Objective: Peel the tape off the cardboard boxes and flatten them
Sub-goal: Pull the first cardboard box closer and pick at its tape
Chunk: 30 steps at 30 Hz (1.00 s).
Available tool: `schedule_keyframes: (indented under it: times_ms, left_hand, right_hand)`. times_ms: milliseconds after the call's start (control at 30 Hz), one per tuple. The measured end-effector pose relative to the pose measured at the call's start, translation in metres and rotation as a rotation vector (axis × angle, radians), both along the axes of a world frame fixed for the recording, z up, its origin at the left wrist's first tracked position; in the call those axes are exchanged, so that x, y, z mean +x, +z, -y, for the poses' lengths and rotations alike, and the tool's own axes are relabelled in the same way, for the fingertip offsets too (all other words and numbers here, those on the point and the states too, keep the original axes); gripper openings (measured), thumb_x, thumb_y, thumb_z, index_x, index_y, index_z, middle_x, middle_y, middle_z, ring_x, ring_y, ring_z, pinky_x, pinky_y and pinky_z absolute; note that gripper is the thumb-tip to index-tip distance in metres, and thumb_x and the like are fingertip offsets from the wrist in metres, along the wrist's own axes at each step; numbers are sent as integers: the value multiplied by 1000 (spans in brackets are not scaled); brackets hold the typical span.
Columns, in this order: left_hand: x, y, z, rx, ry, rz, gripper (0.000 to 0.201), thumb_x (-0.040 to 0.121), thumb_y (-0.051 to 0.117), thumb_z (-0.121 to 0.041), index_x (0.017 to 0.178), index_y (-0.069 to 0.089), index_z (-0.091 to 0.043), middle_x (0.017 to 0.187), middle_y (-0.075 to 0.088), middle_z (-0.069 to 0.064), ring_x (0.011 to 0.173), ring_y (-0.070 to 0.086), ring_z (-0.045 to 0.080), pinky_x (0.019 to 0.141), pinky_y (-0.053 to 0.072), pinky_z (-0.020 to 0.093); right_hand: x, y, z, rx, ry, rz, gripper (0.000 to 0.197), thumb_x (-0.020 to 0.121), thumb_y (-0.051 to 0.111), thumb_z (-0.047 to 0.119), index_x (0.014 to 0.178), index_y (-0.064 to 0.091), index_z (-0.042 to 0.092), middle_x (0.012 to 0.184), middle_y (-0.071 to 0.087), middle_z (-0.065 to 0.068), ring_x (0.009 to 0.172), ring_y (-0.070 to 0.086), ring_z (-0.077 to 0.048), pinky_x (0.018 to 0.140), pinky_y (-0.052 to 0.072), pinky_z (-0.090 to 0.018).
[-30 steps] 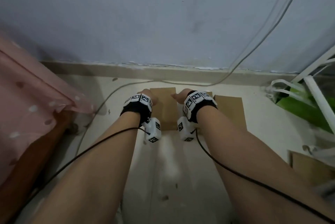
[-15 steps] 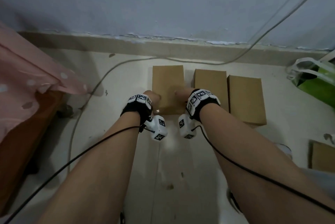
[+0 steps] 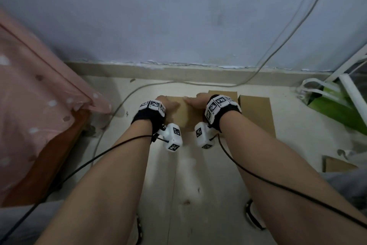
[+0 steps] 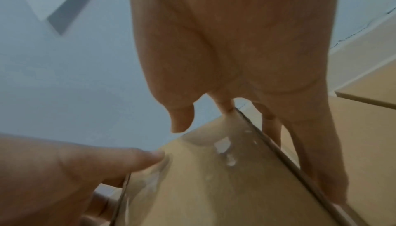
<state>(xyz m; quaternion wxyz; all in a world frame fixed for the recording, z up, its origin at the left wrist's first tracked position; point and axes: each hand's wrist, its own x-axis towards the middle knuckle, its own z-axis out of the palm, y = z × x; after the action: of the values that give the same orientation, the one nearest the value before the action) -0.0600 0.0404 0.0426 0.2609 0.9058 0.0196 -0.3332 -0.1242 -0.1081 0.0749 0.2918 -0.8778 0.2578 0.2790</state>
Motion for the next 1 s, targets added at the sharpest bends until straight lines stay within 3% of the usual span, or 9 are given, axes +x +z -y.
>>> schedule_keyframes:
  times_ms: [67,167,300,433,533,667,767,867,1000]
  left_hand:
    - [-8,4,-5,39,-69,42,55,82,63,-49,118,59,-8,116,65,14,101,65,34,90,53,39]
    - [-23,3,-13,155,-141,90,54,90,60,-47,123,57,-4,125,61,14,110,61,32,89,50,34]
    - [-29,-19,-19,198,-166,53,59,91,60,-48,126,56,-1,128,59,16,113,60,33,91,49,35]
    - [-25,-50,-23,280,-257,55,67,91,49,-59,128,56,-3,131,58,15,115,58,32,88,44,34]
    - [-19,-67,-31,335,-305,60,68,93,41,-63,127,58,-7,132,58,14,116,57,32,91,42,35]
    - [-13,-66,-34,331,-318,50,63,94,45,-59,125,59,-6,128,60,14,116,58,31,96,44,38]
    - [-19,-68,-32,302,-292,113,56,94,48,-56,118,62,-7,124,62,11,111,60,31,88,44,37]
    - [-28,-71,-35,281,-230,142,50,93,54,-51,112,65,-6,119,65,13,106,62,31,80,43,34]
    - [-39,-65,-34,252,-157,182,45,96,55,-42,116,64,-2,120,63,12,111,61,30,81,43,31]
  right_hand:
    - [-10,4,-3,24,-15,9,84,88,54,65,152,31,17,156,36,-11,140,39,-32,109,36,-43]
    - [-23,-6,-9,73,-83,6,73,93,62,32,153,25,12,151,40,-15,131,47,-35,103,46,-44]
    - [-31,-27,-16,108,-99,50,55,94,58,14,144,39,2,137,53,-20,118,58,-37,99,50,-45]
    - [-26,-55,-20,191,-170,52,62,89,65,16,145,41,10,130,58,-18,109,63,-37,93,54,-49]
    - [-20,-64,-22,228,-194,71,55,82,73,23,131,54,5,115,66,-15,100,67,-35,90,56,-48]
    - [-7,-67,-22,156,-140,55,49,78,80,26,115,61,-1,106,69,-15,94,69,-35,86,58,-47]
    - [-10,-67,-26,135,-104,95,36,80,74,23,106,61,2,102,68,-16,88,69,-33,80,60,-47]
    - [-21,-60,-35,129,-50,90,31,83,67,23,106,54,6,99,62,-10,87,66,-28,78,60,-42]
    - [-25,-58,-36,126,-20,119,32,85,69,23,108,53,7,92,56,-6,86,62,-25,78,59,-39]
